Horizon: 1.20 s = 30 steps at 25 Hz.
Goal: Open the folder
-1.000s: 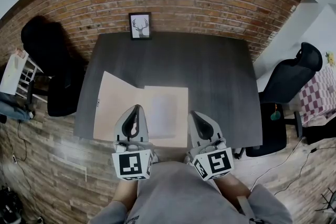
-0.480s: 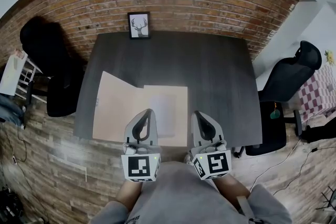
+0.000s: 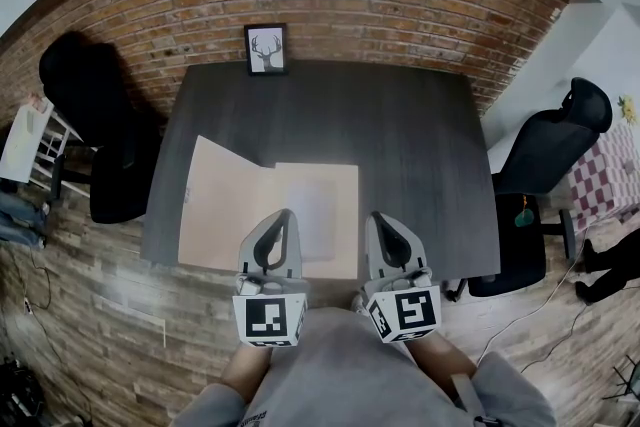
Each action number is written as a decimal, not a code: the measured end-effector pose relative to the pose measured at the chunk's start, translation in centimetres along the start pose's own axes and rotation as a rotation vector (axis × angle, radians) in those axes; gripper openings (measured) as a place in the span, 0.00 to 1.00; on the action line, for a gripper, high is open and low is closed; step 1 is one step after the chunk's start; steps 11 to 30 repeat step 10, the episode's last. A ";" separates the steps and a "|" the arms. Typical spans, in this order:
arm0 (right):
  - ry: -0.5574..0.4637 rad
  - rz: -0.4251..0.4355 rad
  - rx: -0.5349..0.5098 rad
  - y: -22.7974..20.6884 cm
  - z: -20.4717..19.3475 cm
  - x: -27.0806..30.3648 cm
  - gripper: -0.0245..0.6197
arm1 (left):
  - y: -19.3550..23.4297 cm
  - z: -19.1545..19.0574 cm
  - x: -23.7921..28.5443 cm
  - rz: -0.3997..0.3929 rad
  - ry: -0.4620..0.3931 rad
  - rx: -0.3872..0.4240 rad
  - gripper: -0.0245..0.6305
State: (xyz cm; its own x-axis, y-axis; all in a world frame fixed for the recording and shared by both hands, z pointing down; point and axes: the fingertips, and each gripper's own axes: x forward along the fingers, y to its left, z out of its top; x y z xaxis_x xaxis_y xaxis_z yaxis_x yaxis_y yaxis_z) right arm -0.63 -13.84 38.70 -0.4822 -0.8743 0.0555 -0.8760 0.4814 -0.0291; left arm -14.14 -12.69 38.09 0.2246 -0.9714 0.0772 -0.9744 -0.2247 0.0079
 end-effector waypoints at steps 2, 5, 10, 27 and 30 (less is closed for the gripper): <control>0.001 -0.001 0.001 0.1 0.0 -0.1 0.04 | 0.1 0.0 -0.1 0.002 -0.002 0.001 0.04; -0.003 0.000 -0.001 0.1 0.1 -0.1 0.04 | 0.0 0.2 -0.1 0.002 -0.008 0.005 0.04; 0.003 -0.002 0.001 0.0 0.1 -0.1 0.04 | 0.1 -0.2 -0.1 0.003 0.008 0.000 0.04; 0.003 -0.002 0.001 0.0 0.1 -0.1 0.04 | 0.1 -0.2 -0.1 0.003 0.008 0.000 0.04; 0.003 -0.002 0.001 0.0 0.1 -0.1 0.04 | 0.1 -0.2 -0.1 0.003 0.008 0.000 0.04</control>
